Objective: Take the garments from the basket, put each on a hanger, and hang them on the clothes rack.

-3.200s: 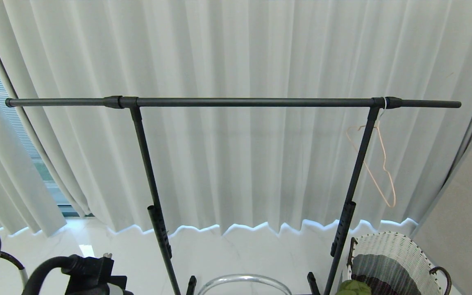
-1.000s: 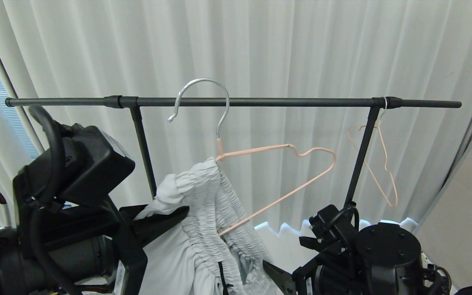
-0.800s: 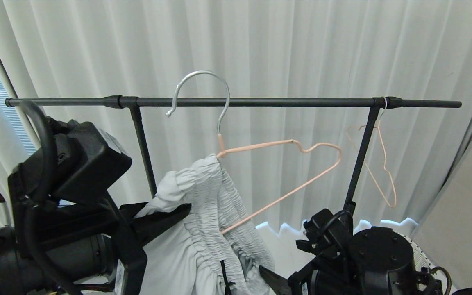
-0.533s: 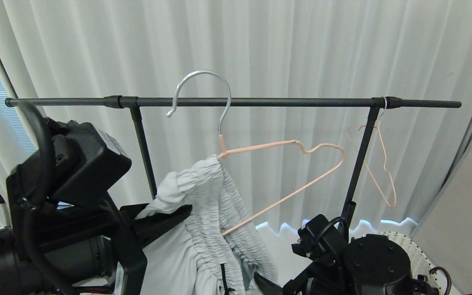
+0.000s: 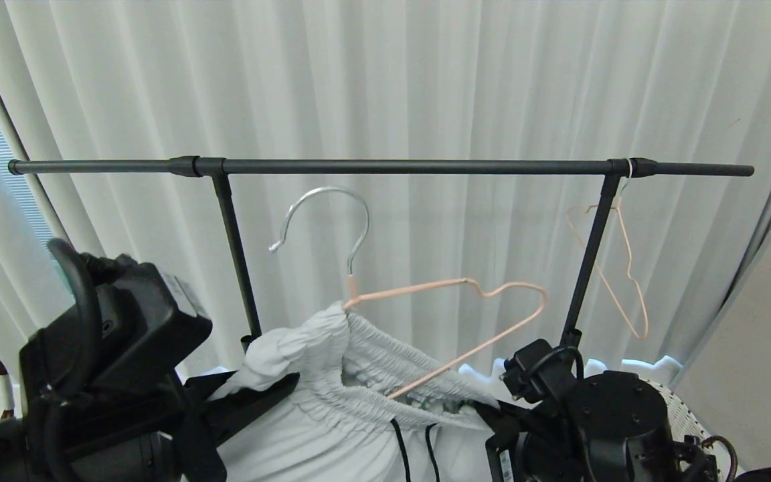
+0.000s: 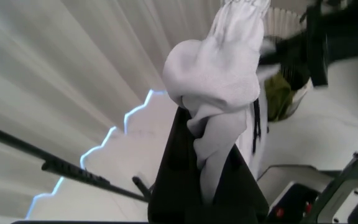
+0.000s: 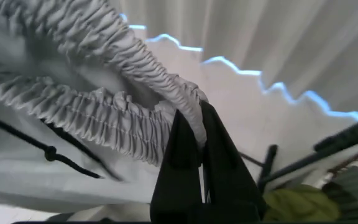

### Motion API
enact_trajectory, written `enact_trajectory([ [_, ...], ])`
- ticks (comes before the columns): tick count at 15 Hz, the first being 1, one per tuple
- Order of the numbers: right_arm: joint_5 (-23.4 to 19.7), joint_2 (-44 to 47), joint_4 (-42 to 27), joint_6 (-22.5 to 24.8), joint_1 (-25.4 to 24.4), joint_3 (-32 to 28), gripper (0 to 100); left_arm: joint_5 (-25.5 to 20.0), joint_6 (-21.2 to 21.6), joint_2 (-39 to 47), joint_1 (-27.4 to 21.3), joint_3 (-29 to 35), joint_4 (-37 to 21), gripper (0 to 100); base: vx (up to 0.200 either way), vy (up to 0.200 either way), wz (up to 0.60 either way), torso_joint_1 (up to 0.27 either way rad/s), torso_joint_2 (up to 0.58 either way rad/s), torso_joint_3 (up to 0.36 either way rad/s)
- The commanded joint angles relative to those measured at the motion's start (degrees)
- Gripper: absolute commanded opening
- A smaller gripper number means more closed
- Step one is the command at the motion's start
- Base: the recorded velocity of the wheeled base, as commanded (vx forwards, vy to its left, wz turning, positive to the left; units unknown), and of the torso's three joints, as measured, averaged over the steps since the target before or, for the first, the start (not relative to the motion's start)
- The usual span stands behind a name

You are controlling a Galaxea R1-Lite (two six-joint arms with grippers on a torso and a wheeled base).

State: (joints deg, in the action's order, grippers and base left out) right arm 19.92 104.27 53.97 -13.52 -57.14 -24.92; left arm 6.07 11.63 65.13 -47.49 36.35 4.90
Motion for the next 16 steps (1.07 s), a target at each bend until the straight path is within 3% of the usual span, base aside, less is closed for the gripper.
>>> enact_trajectory([
  [1, 0.0, -1.0, 0.0, 2.0, 5.3, 0.2, 0, 0.1, 0.2, -3.8, 0.0, -3.7, 0.0, 0, 0.0, 0.0, 0.0, 0.0, 0.0, 0.0],
  [9, -1.0, -2.0, 0.0, 4.0, 14.8, 0.2, 0, 0.3, 3.0, -9.3, 0.1, -14.3, -0.4, 0, 0.0, 0.0, 0.0, 0.0, 0.0, 0.0],
  [13, -6.5, -5.4, -0.1, 7.0, 15.1, 0.3, 0, 2.5, 5.9, -6.5, 0.3, -16.9, -3.1, 0, 0.0, 0.0, 0.0, 0.0, 0.0, 0.0],
  [16, -9.1, -7.1, -1.9, 10.6, 13.2, 0.3, 0, 8.2, 4.1, 0.1, 2.1, -15.6, -0.5, 0, 0.0, 0.0, 0.0, 0.0, 0.0, 0.0],
])
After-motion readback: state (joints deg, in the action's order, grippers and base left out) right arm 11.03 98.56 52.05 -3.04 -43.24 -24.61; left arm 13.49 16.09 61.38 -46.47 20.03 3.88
